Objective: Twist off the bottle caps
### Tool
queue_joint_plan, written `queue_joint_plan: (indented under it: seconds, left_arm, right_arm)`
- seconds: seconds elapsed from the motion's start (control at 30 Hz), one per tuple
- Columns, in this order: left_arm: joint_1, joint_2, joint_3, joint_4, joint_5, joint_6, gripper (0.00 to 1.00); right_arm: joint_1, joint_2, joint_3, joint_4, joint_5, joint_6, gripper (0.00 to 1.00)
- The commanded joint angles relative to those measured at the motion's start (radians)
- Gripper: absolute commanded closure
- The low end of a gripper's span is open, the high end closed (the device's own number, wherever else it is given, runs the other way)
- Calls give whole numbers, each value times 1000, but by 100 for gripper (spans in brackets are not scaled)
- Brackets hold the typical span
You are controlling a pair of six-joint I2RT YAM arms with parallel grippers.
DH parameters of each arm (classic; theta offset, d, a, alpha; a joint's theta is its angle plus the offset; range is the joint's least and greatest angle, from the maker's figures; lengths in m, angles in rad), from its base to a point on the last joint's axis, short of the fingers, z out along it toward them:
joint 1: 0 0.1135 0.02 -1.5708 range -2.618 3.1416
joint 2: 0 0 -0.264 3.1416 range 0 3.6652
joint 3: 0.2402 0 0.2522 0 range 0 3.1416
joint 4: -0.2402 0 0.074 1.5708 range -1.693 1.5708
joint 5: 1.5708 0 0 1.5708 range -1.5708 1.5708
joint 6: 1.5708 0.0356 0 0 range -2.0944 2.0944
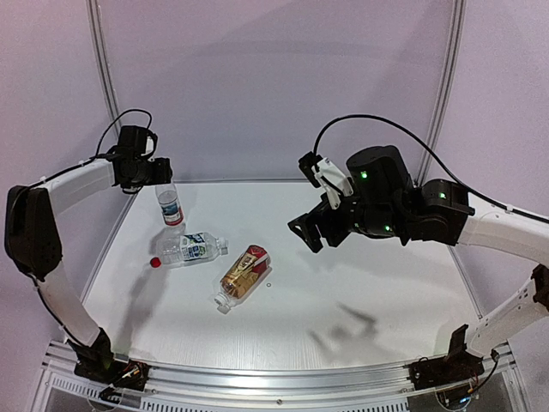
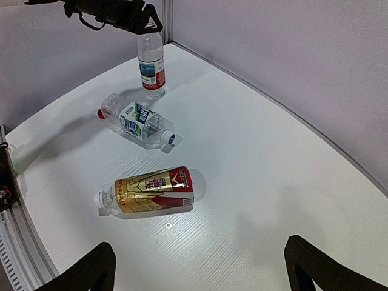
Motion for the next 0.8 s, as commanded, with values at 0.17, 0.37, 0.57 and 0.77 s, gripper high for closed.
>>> queue_joint_plan:
  seconds: [0.17,0.37,0.57,0.77]
  left_arm:
    - [-19,-93,-45,-49,-18,28,3]
    - [-24,-139,-66,-65,-42,33,1]
    - [-39,-213,-83,-99,-80,23,1]
    - [-126,-328,-73,-244,-278,1,1]
  right_arm:
    - [-4,-4,15,-27,-30,33,1]
    - [-4,-17,10,-45,-46,43,1]
    - [-5,-25,17,-52,-80,-7,1]
    - [-4,-8,25,-33,-308,-162,1]
